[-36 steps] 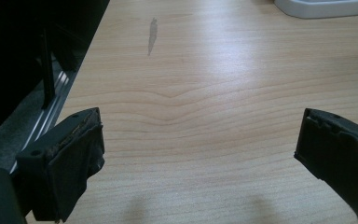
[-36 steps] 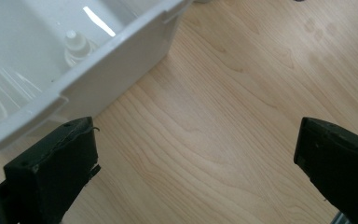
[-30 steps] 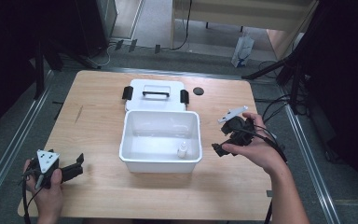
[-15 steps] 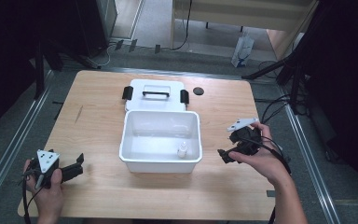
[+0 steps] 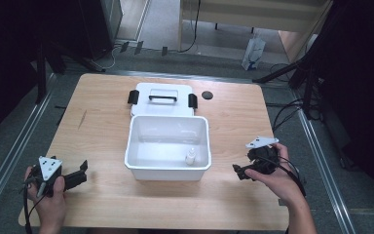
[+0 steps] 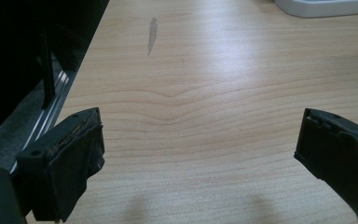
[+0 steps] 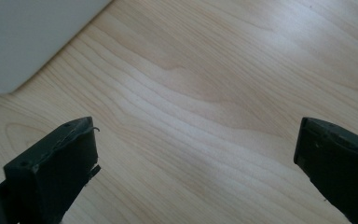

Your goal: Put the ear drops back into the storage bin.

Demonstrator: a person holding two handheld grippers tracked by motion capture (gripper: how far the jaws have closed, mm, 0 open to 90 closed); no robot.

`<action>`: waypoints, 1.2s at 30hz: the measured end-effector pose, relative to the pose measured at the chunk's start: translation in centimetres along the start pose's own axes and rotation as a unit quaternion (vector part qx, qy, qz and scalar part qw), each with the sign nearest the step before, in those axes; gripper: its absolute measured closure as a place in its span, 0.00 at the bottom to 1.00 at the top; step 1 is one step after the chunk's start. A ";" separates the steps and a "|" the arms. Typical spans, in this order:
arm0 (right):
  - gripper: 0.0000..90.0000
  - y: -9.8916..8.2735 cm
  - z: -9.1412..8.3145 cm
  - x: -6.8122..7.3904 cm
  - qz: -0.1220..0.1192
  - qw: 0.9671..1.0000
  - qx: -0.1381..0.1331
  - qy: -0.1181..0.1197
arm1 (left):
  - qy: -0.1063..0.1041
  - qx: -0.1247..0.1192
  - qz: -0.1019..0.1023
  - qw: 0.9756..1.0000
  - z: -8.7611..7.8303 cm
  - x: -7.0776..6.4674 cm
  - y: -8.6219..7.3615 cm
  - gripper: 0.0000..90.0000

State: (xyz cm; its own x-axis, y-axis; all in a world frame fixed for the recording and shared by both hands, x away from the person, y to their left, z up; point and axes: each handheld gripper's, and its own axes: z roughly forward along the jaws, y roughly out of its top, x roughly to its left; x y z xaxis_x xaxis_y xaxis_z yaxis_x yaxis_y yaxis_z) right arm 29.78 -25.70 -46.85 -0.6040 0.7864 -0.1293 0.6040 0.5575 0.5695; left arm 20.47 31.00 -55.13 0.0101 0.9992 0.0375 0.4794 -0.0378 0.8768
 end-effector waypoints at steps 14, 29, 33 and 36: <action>0.00 -5.5 1.6 0.0 0.056 0.998 -0.032 -0.005 | 0.002 0.001 0.001 1.000 0.0 0.0 0.0 0.02; 0.00 -11.0 1.8 0.0 0.132 0.986 -0.102 -0.018 | 0.003 0.001 0.001 1.000 0.0 -0.1 0.0 0.02; 0.00 -11.9 1.5 0.2 0.143 0.981 -0.128 -0.025 | 0.004 0.002 0.004 1.000 0.0 -0.1 0.0 0.02; 0.00 -12.3 1.1 0.3 0.151 0.977 -0.145 -0.038 | 0.004 0.002 0.004 1.000 0.0 -0.1 0.0 0.02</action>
State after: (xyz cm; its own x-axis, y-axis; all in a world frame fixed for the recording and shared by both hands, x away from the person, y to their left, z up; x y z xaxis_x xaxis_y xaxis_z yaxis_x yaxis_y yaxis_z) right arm 22.75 -32.05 -54.82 -0.3745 0.9268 0.0268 0.5691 0.2069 0.7958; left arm 20.46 30.93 -55.11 0.0077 0.9988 0.0489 0.4833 -0.0465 0.8742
